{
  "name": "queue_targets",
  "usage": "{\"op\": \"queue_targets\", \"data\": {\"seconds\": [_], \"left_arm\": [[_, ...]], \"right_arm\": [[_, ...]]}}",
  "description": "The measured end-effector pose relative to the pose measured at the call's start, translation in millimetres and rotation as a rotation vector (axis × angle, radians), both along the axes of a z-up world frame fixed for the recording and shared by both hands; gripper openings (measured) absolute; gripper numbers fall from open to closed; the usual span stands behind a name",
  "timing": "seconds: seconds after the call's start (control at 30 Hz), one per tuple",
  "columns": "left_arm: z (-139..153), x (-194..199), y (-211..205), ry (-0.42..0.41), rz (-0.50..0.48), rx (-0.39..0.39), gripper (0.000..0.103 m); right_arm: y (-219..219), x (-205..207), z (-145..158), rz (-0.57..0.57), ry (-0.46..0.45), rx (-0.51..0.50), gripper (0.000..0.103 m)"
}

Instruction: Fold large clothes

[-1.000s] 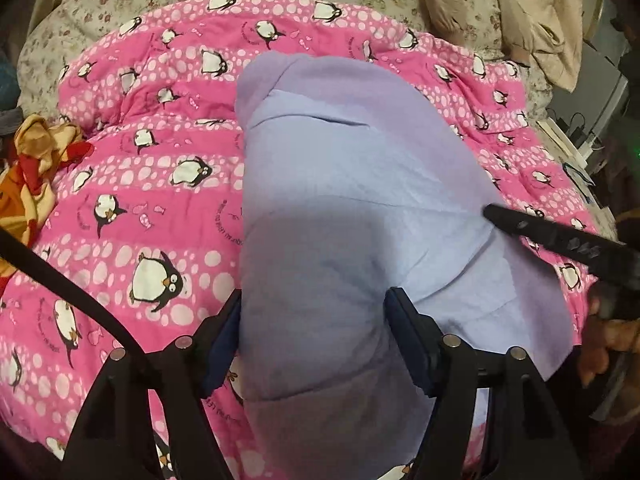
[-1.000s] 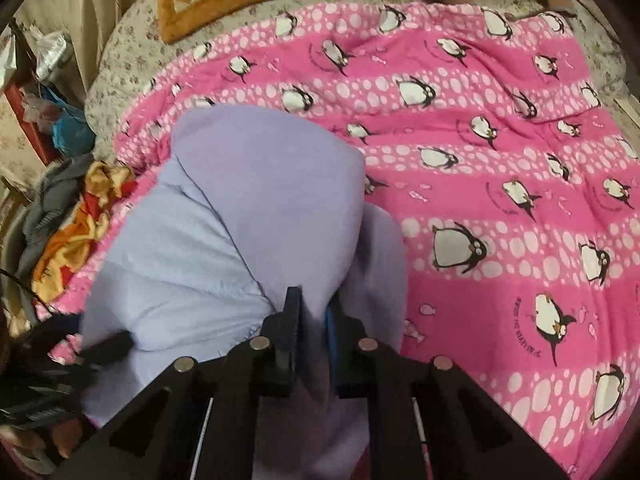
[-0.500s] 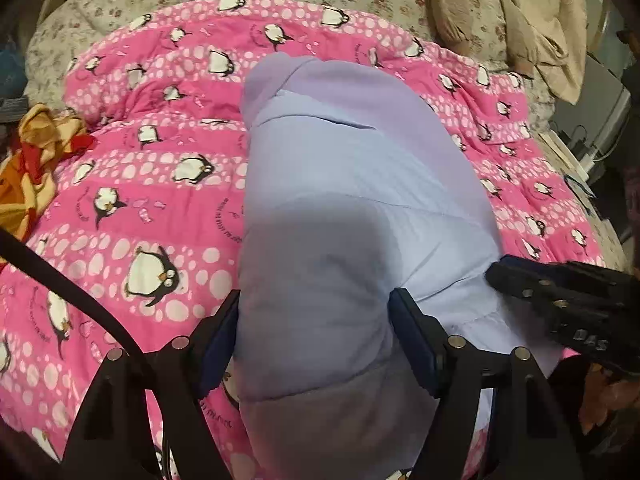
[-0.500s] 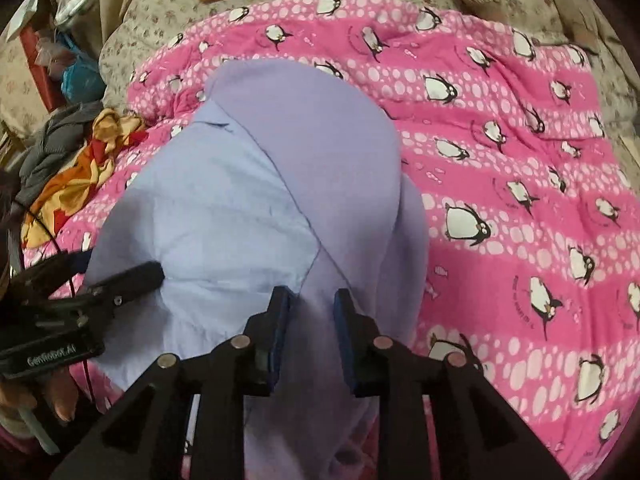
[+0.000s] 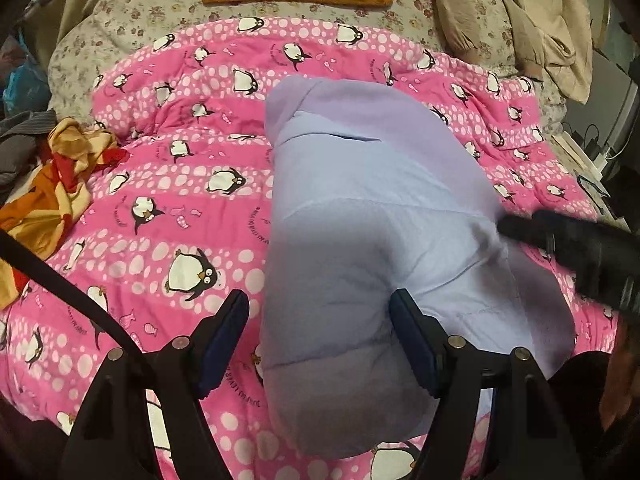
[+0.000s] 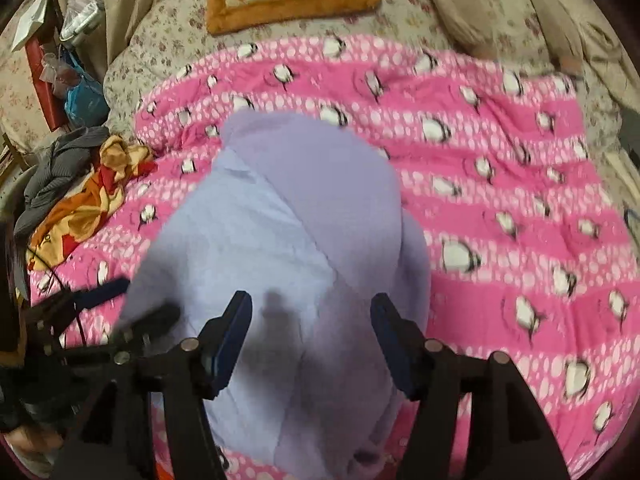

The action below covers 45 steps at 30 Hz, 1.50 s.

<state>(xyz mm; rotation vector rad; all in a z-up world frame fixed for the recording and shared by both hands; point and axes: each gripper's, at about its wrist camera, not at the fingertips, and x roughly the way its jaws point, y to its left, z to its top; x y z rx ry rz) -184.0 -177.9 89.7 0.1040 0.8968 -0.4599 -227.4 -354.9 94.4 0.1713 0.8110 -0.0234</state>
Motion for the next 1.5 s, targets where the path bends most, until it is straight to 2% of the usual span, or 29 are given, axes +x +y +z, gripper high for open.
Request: {"op": "queue_targets", "data": {"seconds": [0.07, 0.17, 0.27, 0.37, 0.43, 0.5, 0.53, 0.6, 0.63, 0.7, 0.8, 0.87, 0.93, 1.03, 1.1, 1.23, 1.33, 1.5], "left_arm": [[0, 2, 0, -0.005, 0.008, 0.0, 0.044], [-4, 5, 0, 0.008, 0.009, -0.009, 0.044], [-9, 11, -2, 0.032, -0.001, -0.024, 0.044], [-14, 14, -5, 0.052, -0.015, -0.042, 0.045], [-18, 16, -8, 0.051, -0.03, -0.047, 0.045], [-21, 17, -9, 0.057, -0.043, -0.059, 0.045], [-23, 18, -10, 0.062, -0.044, -0.061, 0.046], [-25, 20, -10, 0.074, -0.047, -0.064, 0.048], [-26, 21, -10, 0.077, -0.048, -0.066, 0.049], [-26, 20, -10, 0.08, -0.043, -0.066, 0.05], [-23, 17, -11, 0.063, -0.026, -0.044, 0.049], [-19, 13, -13, 0.046, -0.022, -0.017, 0.049], [-16, 11, -13, 0.042, -0.013, -0.003, 0.049], [-12, 7, -11, 0.037, -0.002, 0.002, 0.049], [-9, 4, -10, 0.025, 0.006, 0.007, 0.049], [-4, -4, -10, -0.014, 0.022, 0.035, 0.048], [-1, -8, -9, -0.038, 0.026, 0.048, 0.048], [4, -12, -4, -0.068, 0.045, 0.059, 0.048]], "right_arm": [[4, 13, 10, 0.018, -0.034, 0.007, 0.065], [8, 54, 17, 0.086, -0.045, 0.06, 0.065], [11, 106, 9, 0.109, -0.016, 0.065, 0.065], [11, 158, -13, 0.132, 0.056, 0.085, 0.063], [6, 183, -26, 0.089, 0.083, 0.03, 0.063], [-6, 199, -38, -0.026, 0.098, -0.035, 0.06], [-17, 206, -49, -0.086, 0.131, -0.023, 0.06], [-37, 216, -75, -0.111, 0.209, 0.124, 0.06], [-43, 216, -80, -0.111, 0.213, 0.174, 0.058], [-48, 208, -72, -0.112, 0.175, 0.193, 0.058], [-45, 180, -46, -0.128, 0.115, 0.135, 0.06], [-39, 157, -28, -0.096, 0.086, 0.086, 0.061], [-33, 127, -16, -0.06, 0.071, 0.05, 0.07], [-26, 79, -1, -0.035, 0.039, 0.013, 0.075], [-24, 50, 3, -0.046, 0.023, -0.013, 0.079], [-20, 9, -1, -0.082, 0.003, -0.01, 0.08], [-14, -7, -6, -0.091, 0.007, -0.001, 0.08], [-5, -20, -11, -0.115, -0.002, -0.056, 0.085]]}}
